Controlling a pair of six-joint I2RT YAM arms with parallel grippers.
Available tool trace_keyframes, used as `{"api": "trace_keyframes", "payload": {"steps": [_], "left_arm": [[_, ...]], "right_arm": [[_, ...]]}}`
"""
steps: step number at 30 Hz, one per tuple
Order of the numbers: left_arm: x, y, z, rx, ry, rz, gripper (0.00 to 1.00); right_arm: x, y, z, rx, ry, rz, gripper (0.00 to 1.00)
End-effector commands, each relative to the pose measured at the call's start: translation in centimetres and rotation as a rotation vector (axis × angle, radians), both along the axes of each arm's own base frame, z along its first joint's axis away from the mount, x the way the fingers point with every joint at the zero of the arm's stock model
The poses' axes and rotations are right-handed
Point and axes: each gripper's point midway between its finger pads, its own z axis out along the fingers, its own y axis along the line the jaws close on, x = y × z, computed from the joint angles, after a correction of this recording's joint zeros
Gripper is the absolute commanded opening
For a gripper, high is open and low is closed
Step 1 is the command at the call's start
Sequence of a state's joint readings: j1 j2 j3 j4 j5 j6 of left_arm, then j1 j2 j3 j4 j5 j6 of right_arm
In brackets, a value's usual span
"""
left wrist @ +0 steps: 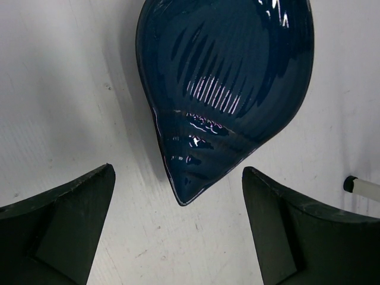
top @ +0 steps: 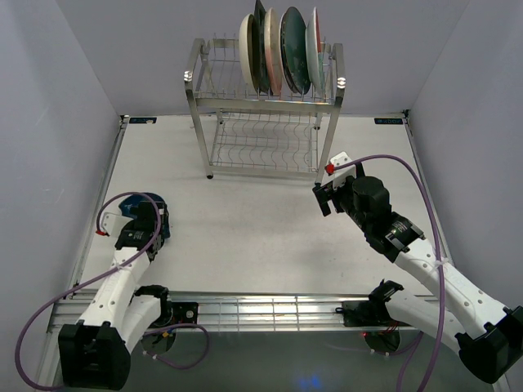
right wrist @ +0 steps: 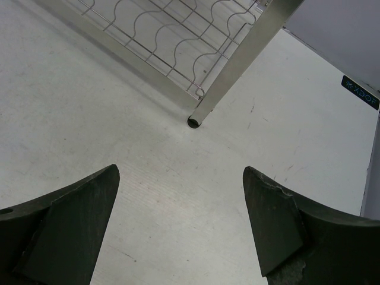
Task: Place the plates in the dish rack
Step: Move the plate to the center of the board.
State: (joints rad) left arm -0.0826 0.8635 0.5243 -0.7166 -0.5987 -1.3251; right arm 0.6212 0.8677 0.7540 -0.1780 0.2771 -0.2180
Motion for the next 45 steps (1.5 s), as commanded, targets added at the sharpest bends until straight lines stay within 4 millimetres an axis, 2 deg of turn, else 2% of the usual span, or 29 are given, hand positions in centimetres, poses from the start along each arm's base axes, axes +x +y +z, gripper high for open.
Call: {"api": "trace_keyframes", "payload": {"steps": [1,4,5,7,13,17,28,29,32,35,36,39,40,41,45], "left_arm": [[1.1,-0.1,-0.8,-0.031,-0.003,-0.035,0.98],[1.9,-0.1,-1.4,-0.059,-0.012,-0.041,0.97],[1.8,0.6,-1.9,-0.065,0.002,-0.009,0.96],[1.8,0.8,-2.5,-0.078,0.002,0.005,0.93],[2.3,0.7,-3.8,-0.108,0.006,0.008,0.89],[2.3,0.6,-4.4,-0.119,0.013,0.008,0.78],[2.6,-0.4,-5.9,-0.169,0.005,-0.014,0.62],[2.6,-0.5,-6.1,-0.178,0.008,-0.018,0.58],[2.4,-0.7,-6.6,-0.190,0.011,-0.011,0.53],[2.2,-0.8,-6.9,-0.199,0.010,-0.007,0.43],[2.3,-1.0,-6.9,-0.206,0.004,-0.014,0.35],[2.3,-1.3,-7.0,-0.216,-0.004,-0.031,0.22],[2.2,-1.5,-7.2,-0.226,-0.001,-0.039,0.06],[2.1,-1.6,-7.2,-0.231,-0.004,-0.043,0.00],[1.9,-2.0,-7.2,-0.246,-0.013,-0.059,0.00]], "right_arm": [[0.2,0.2,0.7,0.012,-0.022,0.007,0.90],[0.3,0.2,0.6,0.011,-0.019,0.007,0.90],[0.3,0.2,0.6,0.010,-0.022,0.006,0.90],[0.2,0.2,0.6,0.010,-0.021,0.008,0.90],[0.3,0.2,0.5,0.007,-0.018,0.005,0.90],[0.3,0.2,0.5,0.007,-0.018,0.005,0.90],[0.2,0.1,0.5,0.008,-0.021,0.003,0.90],[0.3,0.1,0.5,0.007,-0.020,0.003,0.90],[0.2,0.1,0.5,0.008,-0.021,0.003,0.90],[0.2,0.1,0.6,0.009,-0.022,0.003,0.90],[0.3,0.1,0.5,0.007,-0.020,0.003,0.90],[0.2,0.1,0.5,0.008,-0.021,0.003,0.90],[0.3,0.1,0.5,0.007,-0.020,0.003,0.90],[0.3,0.1,0.5,0.007,-0.020,0.002,0.90],[0.3,0.1,0.4,0.008,-0.018,0.004,0.90]]}}
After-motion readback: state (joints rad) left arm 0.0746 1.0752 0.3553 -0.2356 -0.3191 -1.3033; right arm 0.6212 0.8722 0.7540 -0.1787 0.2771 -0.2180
